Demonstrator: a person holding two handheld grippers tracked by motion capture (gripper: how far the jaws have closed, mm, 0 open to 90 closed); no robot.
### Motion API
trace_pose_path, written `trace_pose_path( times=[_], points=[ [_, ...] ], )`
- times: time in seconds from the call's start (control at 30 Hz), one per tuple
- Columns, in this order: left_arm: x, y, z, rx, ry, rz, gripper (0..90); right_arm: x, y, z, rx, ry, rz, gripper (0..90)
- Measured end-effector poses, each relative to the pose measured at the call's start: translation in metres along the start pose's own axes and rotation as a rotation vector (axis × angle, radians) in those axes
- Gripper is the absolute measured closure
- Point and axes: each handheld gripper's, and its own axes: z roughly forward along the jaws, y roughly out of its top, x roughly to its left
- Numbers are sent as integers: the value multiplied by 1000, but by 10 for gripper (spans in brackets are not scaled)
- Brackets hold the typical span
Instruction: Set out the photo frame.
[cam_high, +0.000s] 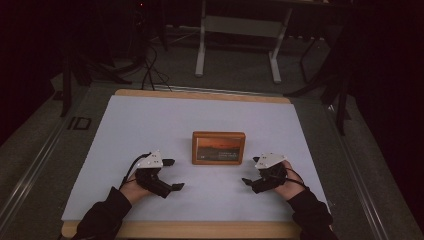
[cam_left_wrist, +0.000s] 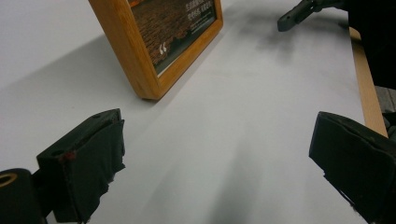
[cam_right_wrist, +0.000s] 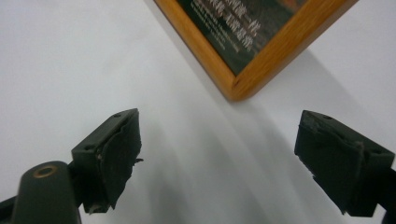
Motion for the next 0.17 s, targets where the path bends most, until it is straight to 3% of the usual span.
trace_pose_path(
  times=[0.17],
  points=[
    [0,0,0,-3,0,3,39,-1,-5,-1,2,-4,10,142]
  ],
)
